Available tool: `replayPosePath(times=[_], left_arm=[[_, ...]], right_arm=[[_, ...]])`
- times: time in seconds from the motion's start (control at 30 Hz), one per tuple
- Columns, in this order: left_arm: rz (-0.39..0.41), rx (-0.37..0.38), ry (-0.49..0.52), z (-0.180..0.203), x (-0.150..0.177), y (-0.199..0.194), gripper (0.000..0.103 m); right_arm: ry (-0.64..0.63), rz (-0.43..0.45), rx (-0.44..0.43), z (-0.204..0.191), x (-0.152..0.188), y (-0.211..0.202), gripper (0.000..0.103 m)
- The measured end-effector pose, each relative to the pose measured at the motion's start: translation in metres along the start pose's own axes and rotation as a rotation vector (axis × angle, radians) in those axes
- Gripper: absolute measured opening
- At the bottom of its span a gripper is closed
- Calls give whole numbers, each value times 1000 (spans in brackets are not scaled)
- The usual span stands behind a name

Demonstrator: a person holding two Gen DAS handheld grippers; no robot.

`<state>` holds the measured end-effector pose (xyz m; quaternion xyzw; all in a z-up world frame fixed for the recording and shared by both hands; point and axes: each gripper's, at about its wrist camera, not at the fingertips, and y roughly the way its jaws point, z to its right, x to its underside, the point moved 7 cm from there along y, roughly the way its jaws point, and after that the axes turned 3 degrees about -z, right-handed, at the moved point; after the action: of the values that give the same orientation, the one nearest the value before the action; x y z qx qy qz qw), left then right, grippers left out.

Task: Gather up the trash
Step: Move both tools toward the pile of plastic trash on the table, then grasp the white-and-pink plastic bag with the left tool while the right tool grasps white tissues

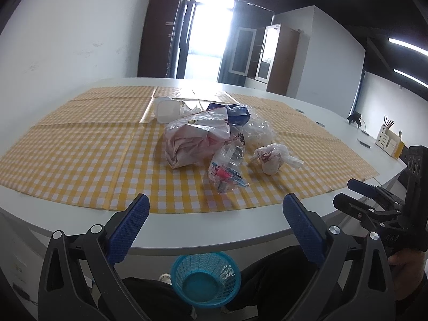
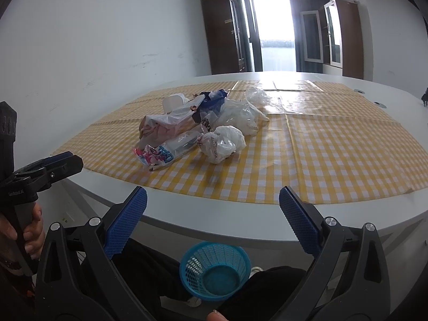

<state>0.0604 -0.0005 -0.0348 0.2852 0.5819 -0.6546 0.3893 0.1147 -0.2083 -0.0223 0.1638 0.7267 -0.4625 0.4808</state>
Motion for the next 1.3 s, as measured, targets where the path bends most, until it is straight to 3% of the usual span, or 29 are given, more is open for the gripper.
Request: replayPosePath(times=[0.23, 0.37, 0.6, 0.83, 1.2, 1.3], left_arm=[[7, -9, -37, -6, -3, 2, 97], [3, -18, -8, -7, -8, 6, 97], [-17, -45, -3, -24, -34, 33, 95], [-57, -54, 85, -21, -59, 68, 95], [-132, -56, 189, -17, -80, 125, 95], [-163, -49, 235, -11, -78, 140, 95]], right_arm=[[-2, -10, 10, 6, 2, 3, 95], [5, -5, 13, 12, -1, 5, 95], [23, -41, -14, 19, -17, 32, 94], [19, -77, -11, 24, -41, 66, 92], [8, -163, -29, 27, -61, 111, 80], [6, -192, -43, 24, -59, 120, 71]])
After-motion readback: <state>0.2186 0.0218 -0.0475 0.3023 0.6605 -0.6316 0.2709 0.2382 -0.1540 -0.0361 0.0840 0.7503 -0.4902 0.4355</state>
